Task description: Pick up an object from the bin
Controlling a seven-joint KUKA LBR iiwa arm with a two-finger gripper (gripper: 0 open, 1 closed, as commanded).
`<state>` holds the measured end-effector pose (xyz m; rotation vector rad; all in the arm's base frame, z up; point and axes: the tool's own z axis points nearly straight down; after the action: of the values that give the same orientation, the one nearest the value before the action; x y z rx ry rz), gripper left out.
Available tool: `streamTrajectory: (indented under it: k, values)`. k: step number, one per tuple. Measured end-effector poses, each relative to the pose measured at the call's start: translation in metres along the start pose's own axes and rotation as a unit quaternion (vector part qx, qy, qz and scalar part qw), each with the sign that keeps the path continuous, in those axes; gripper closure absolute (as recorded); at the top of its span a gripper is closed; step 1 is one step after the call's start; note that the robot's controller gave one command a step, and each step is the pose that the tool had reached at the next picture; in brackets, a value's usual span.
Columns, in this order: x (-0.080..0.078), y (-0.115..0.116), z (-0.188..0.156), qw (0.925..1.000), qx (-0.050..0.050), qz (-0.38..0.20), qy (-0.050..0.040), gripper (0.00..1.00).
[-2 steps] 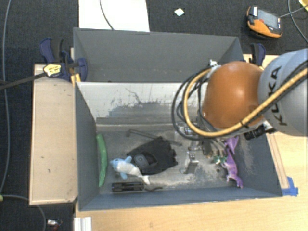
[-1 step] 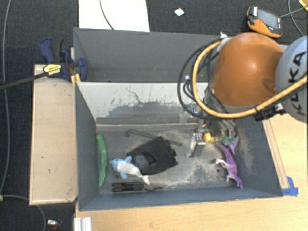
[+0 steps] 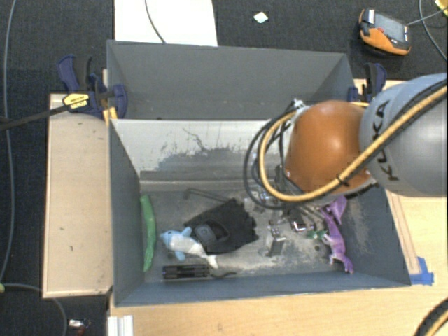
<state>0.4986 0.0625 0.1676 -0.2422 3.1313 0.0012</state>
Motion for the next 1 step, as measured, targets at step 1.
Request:
streamTrajectory:
  k: [1]
  values:
    - [0.0049, 0.0319, -0.0279, 0.9997, 0.0, 0.025, -0.0051, 0.0]
